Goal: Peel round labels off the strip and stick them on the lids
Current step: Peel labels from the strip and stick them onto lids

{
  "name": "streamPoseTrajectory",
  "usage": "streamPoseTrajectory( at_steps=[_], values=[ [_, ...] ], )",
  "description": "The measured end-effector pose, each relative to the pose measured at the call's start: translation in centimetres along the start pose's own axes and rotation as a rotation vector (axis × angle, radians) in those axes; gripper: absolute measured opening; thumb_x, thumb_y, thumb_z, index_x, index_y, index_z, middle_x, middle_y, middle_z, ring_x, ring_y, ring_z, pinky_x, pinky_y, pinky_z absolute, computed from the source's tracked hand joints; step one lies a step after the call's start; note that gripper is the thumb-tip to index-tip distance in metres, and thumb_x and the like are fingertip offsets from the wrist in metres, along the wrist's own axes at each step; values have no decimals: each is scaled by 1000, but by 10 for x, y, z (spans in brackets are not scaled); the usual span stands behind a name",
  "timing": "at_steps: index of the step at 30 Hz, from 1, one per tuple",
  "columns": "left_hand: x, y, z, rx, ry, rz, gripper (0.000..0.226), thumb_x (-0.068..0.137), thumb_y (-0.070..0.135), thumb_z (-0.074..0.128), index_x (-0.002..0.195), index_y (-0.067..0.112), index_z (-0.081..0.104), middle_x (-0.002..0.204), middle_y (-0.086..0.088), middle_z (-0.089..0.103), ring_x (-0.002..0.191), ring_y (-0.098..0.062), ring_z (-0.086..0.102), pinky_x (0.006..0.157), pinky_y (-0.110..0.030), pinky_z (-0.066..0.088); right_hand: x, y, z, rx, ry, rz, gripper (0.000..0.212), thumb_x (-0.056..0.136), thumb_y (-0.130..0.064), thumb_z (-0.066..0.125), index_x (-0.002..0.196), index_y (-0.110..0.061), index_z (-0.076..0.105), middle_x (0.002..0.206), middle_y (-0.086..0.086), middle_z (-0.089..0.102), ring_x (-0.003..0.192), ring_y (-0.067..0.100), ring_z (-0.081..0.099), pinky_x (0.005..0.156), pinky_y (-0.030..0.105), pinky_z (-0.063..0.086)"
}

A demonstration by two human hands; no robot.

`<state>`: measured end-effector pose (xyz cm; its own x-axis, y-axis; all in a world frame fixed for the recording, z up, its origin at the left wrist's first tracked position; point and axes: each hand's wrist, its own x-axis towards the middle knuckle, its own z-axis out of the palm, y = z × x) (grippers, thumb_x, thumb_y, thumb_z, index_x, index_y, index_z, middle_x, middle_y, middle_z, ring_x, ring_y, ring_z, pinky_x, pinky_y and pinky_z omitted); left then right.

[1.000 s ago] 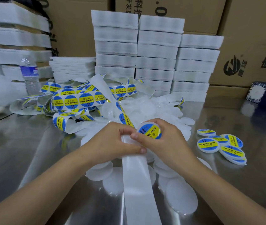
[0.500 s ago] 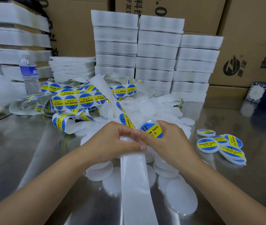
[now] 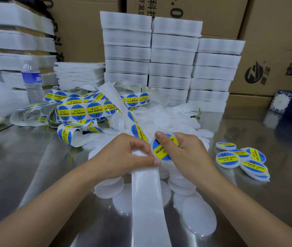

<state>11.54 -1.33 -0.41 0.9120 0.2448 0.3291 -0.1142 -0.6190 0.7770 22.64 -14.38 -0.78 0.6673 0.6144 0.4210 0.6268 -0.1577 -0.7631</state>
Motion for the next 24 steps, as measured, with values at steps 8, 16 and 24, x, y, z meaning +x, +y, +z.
streamPoseTrajectory(
  at_steps=[8,16,24],
  values=[
    [1,-3,0,-5,-4,11,13,71,30,81,62,30,71,62,15,65,62,5,55,63,-7,40,0,-2,-1,-6,-5,-52,59,89,-53,44,66,0,58,56,10,49,51,8,37,50,20,31],
    [1,-3,0,-12,1,2,12,71,30,80,63,31,72,61,19,64,61,8,55,61,-4,38,0,-1,-1,2,10,-55,58,94,-50,37,57,-6,51,37,-8,40,40,9,36,45,18,26],
    [1,1,-2,-112,72,-21,26,61,49,72,77,30,78,86,18,74,89,6,66,80,-8,47,15,3,-28,-97,183,-31,58,96,-48,37,47,-16,35,36,-7,38,42,9,34,44,20,28]
  ],
)
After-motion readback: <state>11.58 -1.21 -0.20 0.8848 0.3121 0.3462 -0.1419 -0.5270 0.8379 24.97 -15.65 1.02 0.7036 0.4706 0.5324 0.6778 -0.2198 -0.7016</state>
